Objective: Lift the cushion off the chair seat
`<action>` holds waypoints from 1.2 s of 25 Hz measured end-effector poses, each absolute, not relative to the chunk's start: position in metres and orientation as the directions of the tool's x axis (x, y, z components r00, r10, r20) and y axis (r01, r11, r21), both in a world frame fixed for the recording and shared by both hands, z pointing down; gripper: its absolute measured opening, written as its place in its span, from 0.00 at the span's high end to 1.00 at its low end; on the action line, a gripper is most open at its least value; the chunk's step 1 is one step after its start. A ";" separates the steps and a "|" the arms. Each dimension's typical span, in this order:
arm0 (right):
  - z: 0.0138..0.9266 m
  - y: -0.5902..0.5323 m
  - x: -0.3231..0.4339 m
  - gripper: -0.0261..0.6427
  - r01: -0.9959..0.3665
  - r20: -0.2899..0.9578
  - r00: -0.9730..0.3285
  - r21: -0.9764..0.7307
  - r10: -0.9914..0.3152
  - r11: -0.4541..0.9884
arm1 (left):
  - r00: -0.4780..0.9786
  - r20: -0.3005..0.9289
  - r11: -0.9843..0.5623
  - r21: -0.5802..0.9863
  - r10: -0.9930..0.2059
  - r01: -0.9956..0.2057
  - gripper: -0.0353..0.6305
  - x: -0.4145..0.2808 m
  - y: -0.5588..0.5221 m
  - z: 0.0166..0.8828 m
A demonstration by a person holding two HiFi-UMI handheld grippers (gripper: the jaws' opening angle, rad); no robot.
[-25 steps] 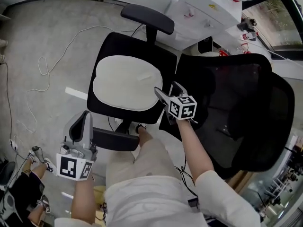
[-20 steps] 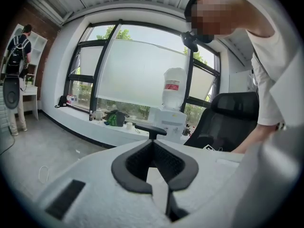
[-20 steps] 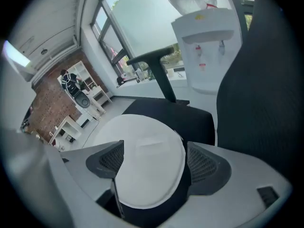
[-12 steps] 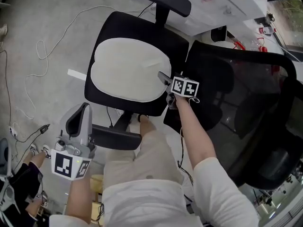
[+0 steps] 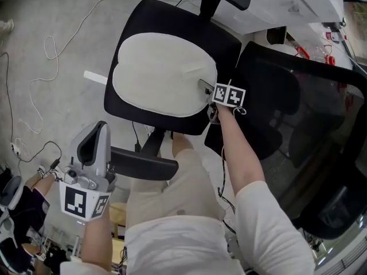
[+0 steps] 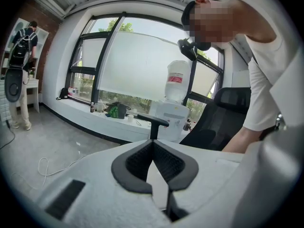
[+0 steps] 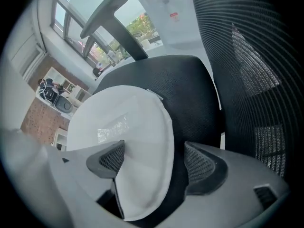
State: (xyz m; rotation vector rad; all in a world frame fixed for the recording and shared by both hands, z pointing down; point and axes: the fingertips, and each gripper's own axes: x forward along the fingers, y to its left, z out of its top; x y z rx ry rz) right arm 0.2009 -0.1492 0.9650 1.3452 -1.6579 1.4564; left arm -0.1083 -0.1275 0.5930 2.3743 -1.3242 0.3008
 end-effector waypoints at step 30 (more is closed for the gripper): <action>0.862 -0.145 0.194 0.89 -0.876 0.793 -0.431 -0.482 -0.432 -0.012 | 0.548 0.307 -0.494 0.241 -0.778 -0.836 0.92 -0.102 -0.110 0.556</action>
